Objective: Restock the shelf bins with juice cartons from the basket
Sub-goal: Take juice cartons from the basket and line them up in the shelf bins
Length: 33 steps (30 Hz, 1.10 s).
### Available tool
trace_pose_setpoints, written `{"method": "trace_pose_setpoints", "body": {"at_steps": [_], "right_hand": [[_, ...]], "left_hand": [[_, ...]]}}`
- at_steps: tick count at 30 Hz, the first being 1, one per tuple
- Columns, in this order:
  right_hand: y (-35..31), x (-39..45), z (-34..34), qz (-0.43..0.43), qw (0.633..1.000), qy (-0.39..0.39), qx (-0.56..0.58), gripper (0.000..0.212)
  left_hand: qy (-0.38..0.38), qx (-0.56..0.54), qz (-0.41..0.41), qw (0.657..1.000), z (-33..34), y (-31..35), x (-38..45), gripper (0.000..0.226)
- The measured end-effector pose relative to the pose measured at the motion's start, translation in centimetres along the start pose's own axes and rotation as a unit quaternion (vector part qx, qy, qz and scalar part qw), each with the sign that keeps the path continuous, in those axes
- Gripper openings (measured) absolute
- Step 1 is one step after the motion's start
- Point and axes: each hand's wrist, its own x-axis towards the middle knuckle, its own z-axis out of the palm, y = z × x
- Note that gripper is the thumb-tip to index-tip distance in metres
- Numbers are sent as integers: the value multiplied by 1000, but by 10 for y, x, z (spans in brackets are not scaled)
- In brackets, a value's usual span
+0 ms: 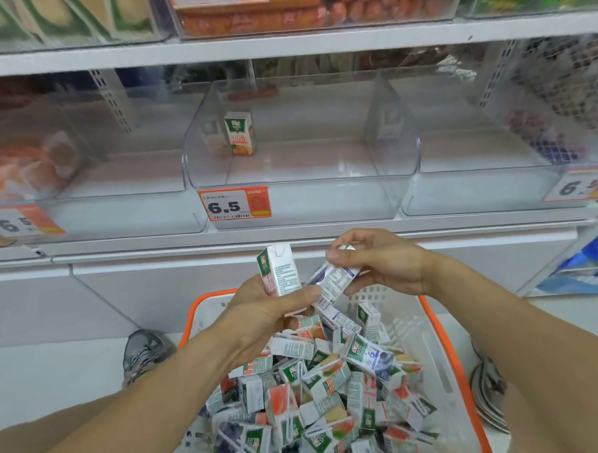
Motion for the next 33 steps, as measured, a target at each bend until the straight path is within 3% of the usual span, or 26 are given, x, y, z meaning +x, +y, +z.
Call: {"method": "trace_pose_setpoints", "body": {"at_steps": [3,8,13,16,18,23,25,28,33], "right_hand": [[-1,-7,-5,-6,1000,10,11,60],[-2,-28,-43,-32,990,-107,87,58],[1,-43,-73,-120,990,-64,47,54],[-3,-62,-95,-163,980,27,114,65],[-9,-73,-110,-218,957,117,151,61],[-44,-79,-140,-344,866,344,115,26],[-60,-65,-157,-334,849,403,71,25],[-76,-23,-191,-253,850,458,-51,32],[-96,55,-224,-136,869,409,-245,46]], "left_hand": [[17,18,11,1000,14,4,1,56],[-3,-11,13,1000,29,21,4,31],[-50,-38,48,997,50,38,11,27],[-29,-27,98,994,66,50,21,46],[-13,-6,133,991,72,56,27,48],[-17,3,161,987,83,66,35,59],[-19,17,156,987,89,68,34,66],[-15,80,151,985,96,68,31,65],[47,78,130,987,88,66,42,59]]}}
